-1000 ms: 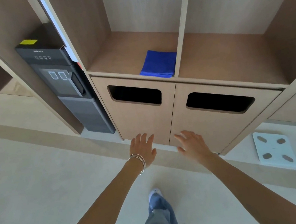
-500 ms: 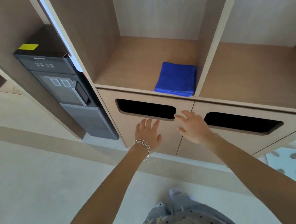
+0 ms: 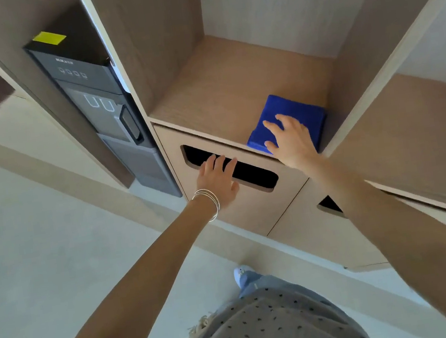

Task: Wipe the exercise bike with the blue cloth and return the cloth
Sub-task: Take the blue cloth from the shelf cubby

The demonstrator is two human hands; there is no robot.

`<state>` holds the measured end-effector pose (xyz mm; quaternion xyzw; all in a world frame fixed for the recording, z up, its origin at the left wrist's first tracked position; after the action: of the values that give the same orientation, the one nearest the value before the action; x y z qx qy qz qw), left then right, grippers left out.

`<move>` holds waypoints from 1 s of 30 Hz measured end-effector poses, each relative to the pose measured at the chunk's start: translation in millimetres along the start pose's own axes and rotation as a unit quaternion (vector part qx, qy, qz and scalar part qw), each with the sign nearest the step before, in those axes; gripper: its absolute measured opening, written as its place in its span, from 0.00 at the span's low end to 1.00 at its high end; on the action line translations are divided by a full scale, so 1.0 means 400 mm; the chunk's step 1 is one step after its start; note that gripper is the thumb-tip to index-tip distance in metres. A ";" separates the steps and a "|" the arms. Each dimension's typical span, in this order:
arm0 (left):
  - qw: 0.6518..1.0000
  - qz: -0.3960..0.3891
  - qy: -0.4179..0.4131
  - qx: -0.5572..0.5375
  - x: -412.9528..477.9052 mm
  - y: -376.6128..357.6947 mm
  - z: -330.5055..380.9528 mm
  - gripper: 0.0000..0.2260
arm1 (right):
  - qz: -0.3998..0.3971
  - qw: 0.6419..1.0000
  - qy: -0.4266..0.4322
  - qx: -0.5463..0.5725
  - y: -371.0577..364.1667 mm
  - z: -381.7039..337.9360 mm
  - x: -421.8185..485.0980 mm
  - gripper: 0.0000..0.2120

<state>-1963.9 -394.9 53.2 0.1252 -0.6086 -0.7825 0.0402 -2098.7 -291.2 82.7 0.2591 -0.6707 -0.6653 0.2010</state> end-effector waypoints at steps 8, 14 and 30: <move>0.999 0.005 0.039 -0.004 0.061 0.025 -0.061 0.26 | -0.118 0.988 -0.095 0.030 -0.115 0.097 0.146 0.33; 0.998 -0.004 0.057 -0.019 0.089 0.018 -0.094 0.25 | -0.044 0.997 0.053 -0.031 -0.131 -0.042 0.131 0.30; 0.996 -0.032 0.079 -0.035 0.107 -0.014 -0.133 0.25 | 0.091 0.991 0.082 -0.053 -0.059 -0.062 0.145 0.22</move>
<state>-1991.8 -452.7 29.3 0.2044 -0.5715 -0.7919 0.0673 -2127.2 -345.9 55.8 0.2398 -0.6362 -0.6555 0.3288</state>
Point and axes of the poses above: each hand's wrist, its own x-axis towards the middle knuckle, its own y-axis out of the back of the hand, z = x × y, the point moved 10 cm from there along x, towards the middle knuckle, and after that the axes turned 5 degrees about -x, right-handed, at the moved point
